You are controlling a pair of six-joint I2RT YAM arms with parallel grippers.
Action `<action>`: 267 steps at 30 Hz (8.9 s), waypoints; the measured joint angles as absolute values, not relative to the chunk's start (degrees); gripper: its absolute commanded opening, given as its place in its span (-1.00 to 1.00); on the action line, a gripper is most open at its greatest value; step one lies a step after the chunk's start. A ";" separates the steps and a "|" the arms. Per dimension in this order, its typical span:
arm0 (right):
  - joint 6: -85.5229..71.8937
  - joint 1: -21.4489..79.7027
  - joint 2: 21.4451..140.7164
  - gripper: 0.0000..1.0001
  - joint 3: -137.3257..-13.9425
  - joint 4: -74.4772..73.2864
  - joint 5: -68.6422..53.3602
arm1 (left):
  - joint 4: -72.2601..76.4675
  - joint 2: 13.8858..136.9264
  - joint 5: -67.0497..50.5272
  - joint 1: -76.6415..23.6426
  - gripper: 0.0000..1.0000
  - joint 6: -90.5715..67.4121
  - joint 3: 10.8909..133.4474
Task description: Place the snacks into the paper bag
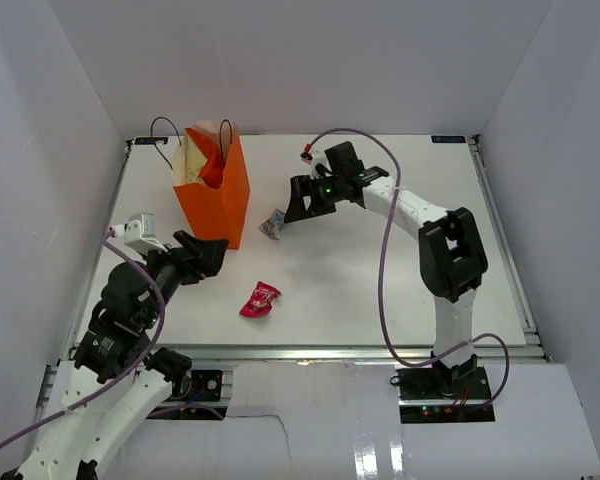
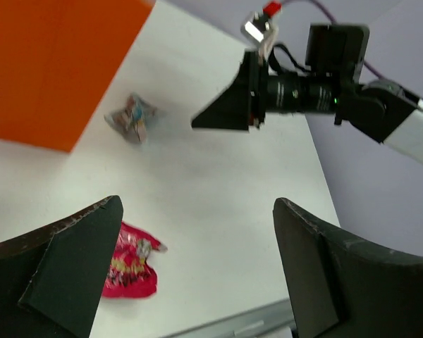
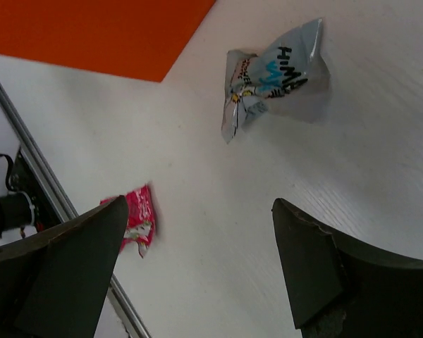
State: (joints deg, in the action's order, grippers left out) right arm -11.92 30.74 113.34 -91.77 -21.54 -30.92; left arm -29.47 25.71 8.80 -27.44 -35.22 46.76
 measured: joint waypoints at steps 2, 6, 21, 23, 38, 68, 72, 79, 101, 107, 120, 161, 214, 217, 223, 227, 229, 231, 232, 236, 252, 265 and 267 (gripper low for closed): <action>-16.40 32.36 117.38 0.74 -94.21 -19.86 -29.32 | -30.87 24.16 6.83 -27.44 0.96 -39.75 42.94; -22.33 34.48 124.16 0.68 -96.90 -17.96 -26.87 | -32.32 23.66 2.63 -27.44 0.96 -46.70 36.91; -32.18 34.87 134.26 0.06 -103.44 -11.77 -21.52 | -33.39 26.57 -4.38 -27.44 0.96 -55.79 30.39; -32.71 34.94 134.47 -0.14 -103.39 -11.38 -20.69 | -33.36 26.61 -4.62 -27.44 0.96 -56.42 30.15; -25.45 31.44 128.88 -0.85 -91.57 -4.05 -27.27 | -27.66 29.78 -7.77 -27.44 0.96 -59.31 26.55; 13.76 27.31 99.00 -0.83 -65.43 -22.33 -61.08 | 7.84 70.41 -13.23 -43.66 0.48 -51.51 32.73; 17.15 27.90 99.00 -0.79 -65.45 -25.54 -64.10 | 8.75 70.43 -12.78 -44.31 0.15 -51.64 32.75; 21.32 28.69 98.94 -0.79 -65.47 -29.08 -66.70 | 10.07 70.85 -13.13 -45.52 -0.49 -52.16 32.75; 38.24 28.27 87.57 0.70 -71.99 -37.78 -49.65 | -6.81 53.30 -3.99 -45.63 -0.91 -45.65 33.43; 39.38 26.98 80.88 0.74 -73.84 -35.07 -42.04 | -22.44 48.84 8.54 -45.52 -0.90 -38.44 48.27; 37.41 26.79 79.42 0.73 -69.89 -31.97 -41.63 | -39.40 62.33 23.70 -28.71 -0.90 -21.06 82.41; 45.91 28.62 84.40 0.75 -69.60 -41.50 -50.15 | -33.23 85.52 4.89 -4.71 0.26 -18.28 87.79; 67.44 63.46 110.39 -0.35 -71.29 -17.06 -19.42 | -46.72 13.13 -13.26 -4.71 0.77 -75.44 21.45; 67.11 63.37 109.93 -0.65 -70.37 -15.92 -19.38 | -46.65 14.94 -14.13 -4.73 0.77 -78.22 20.36; 61.93 62.13 108.22 -0.85 -69.91 -16.47 -20.34 | -46.65 17.87 -14.33 -4.71 0.76 -80.03 19.44; 57.54 59.16 104.42 -0.85 -70.11 -17.12 -23.03 | -46.28 18.76 -13.89 -4.71 0.77 -79.11 19.75; 54.46 57.34 101.67 -0.85 -71.85 -18.13 -24.32 | -45.56 19.09 -13.87 -4.71 0.77 -78.26 20.03; 50.85 56.05 99.96 -0.84 -75.99 -18.94 -24.25 | -44.23 19.14 -13.98 -4.73 0.77 -77.32 20.25; 48.75 55.48 99.33 -0.85 -78.91 -19.20 -24.05 | -43.51 19.14 -14.09 -4.73 0.78 -76.93 20.29; 39.99 55.11 98.94 -0.85 -92.42 -18.74 -23.70 | -39.66 19.11 -15.16 -4.71 0.78 -75.55 20.29; -3.31 55.29 116.71 -0.77 -122.76 3.81 -16.01 | -34.70 18.37 -17.87 -4.71 0.79 -72.25 20.64; -6.85 55.31 127.20 -0.56 -125.73 11.11 -0.60 | -34.74 17.02 -18.35 -4.71 0.79 -71.42 20.64; -6.68 55.31 127.46 -0.55 -125.99 12.29 0.49 | -34.74 17.02 -18.44 -4.73 0.79 -71.35 20.64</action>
State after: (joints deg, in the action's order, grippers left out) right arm -6.68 55.31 127.46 -125.99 12.29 0.49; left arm -34.74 17.02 -18.44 -4.73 -71.35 20.64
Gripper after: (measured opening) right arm 0.245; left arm 0.895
